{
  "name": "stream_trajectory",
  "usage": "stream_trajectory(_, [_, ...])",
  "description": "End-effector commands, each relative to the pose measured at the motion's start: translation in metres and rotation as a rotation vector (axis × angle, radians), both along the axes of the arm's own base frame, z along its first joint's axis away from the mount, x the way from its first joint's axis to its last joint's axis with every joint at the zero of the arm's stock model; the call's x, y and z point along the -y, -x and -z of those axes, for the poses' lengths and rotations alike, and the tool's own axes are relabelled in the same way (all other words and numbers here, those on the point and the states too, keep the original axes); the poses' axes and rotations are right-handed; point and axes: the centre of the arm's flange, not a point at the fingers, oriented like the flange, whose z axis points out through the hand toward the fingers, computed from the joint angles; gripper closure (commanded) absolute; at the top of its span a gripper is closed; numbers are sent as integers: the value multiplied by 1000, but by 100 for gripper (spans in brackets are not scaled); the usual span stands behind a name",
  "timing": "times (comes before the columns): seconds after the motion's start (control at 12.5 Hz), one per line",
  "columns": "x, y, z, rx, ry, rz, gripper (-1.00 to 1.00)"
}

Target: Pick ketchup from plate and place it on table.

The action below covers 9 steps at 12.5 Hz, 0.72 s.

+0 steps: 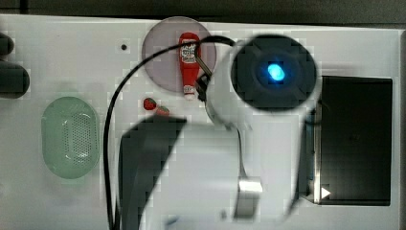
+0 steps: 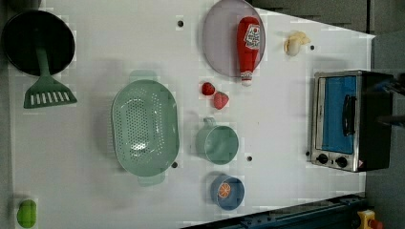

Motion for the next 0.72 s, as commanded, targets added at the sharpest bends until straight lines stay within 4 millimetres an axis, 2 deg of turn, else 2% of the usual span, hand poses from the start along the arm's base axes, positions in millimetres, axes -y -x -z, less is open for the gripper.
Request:
stream_trajectory(0.08, [-40,-24,64,-56,-25,-92,-100])
stream_trajectory(0.4, [-54,-55,126,-30,-52,-260,-100])
stream_trajectory(0.72, [-55,-86,189,-4,-88,-544,-100])
